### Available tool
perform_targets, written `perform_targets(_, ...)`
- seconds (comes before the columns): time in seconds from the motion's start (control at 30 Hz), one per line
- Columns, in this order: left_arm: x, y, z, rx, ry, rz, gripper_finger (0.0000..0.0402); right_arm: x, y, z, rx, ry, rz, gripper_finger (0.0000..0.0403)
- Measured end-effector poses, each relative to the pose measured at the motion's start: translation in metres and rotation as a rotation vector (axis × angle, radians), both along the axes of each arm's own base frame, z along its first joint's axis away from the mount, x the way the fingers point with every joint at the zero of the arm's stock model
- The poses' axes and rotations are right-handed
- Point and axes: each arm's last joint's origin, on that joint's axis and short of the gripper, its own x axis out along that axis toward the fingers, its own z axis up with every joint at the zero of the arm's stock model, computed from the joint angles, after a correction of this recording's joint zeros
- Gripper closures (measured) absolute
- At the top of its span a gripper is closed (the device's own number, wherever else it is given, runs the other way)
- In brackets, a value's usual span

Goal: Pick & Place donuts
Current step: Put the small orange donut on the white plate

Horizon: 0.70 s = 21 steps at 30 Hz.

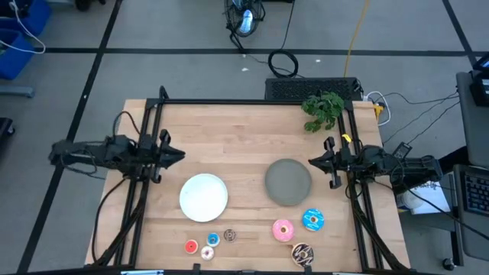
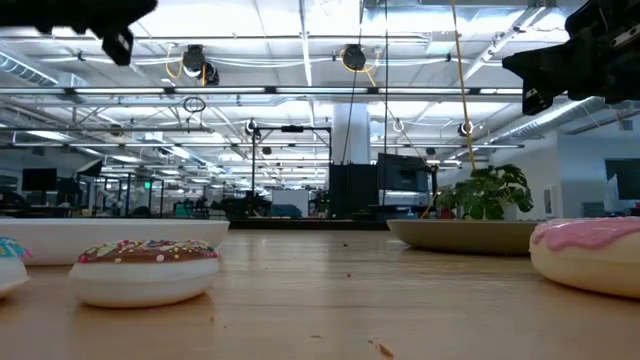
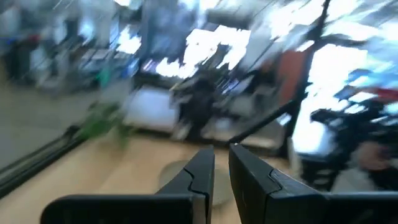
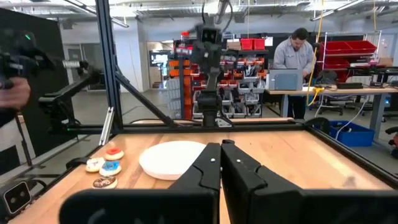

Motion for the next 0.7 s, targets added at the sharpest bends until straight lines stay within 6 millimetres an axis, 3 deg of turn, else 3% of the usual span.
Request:
perform_targets(0.13, 0.025, -0.006, 0.034, 0.006, 0.310, 0.149, 0.0351, 0.000, 0.000, 0.000, -0.043, -0.002, -0.006, 0.0403)
perform_targets(0.3, 0.062, -0.022, 0.063, -0.017, 0.685, 0.250, 0.0351, 0.000, 0.000, 0.002, -0.142, -0.030, -0.022, 0.0403)
perform_targets(0.5, 0.099, -0.055, 0.076, -0.062, 1.033, 0.240, 0.0351, -0.001, 0.000, 0.004, -0.151, -0.045, -0.024, 0.0403)
perform_targets(0.7, 0.116, -0.109, 0.064, -0.047, 1.134, 0.177, 0.0351, -0.001, 0.000, 0.007, -0.116, -0.078, -0.020, 0.0403)
